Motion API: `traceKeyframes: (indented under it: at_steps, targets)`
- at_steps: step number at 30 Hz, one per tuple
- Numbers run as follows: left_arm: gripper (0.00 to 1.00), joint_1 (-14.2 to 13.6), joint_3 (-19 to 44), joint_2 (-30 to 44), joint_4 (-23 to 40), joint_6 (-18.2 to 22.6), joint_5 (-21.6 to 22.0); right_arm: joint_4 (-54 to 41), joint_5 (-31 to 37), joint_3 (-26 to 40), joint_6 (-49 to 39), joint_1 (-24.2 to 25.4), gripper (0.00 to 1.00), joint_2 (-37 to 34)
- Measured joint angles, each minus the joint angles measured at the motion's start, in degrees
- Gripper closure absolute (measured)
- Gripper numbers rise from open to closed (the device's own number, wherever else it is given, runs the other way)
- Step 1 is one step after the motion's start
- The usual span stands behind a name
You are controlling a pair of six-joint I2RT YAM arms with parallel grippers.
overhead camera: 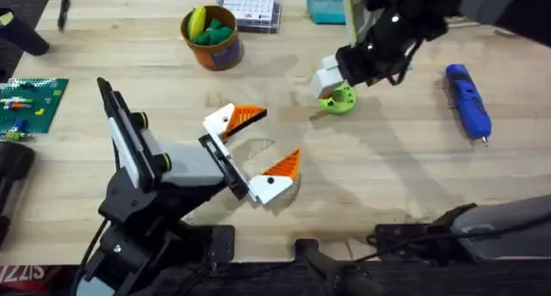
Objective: Pick up the gripper from the table and insert it into the empty holder that is missing its gripper. Then pick up a screw, insert it into the mounting hole, and use the screwdriver to tighten it. Finally, clean up the table by picking up the vegetable and placing it into the bucket.
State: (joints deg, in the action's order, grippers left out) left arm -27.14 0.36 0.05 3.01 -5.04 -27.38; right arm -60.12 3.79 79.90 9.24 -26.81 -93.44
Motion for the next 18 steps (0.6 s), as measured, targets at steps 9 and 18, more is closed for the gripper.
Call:
traceKeyframes:
  at_steps: [9,18]
  targets:
    - [0.014,0.0,0.0,0.0,0.0,0.0,0.0,3.4,-0.8,0.0,1.2,-0.2,0.011,-10.4]
    - [0.015,0.0,0.0,0.0,0.0,0.0,0.0,8.2,-0.9,0.0,1.7,-0.5,0.277,-13.0]
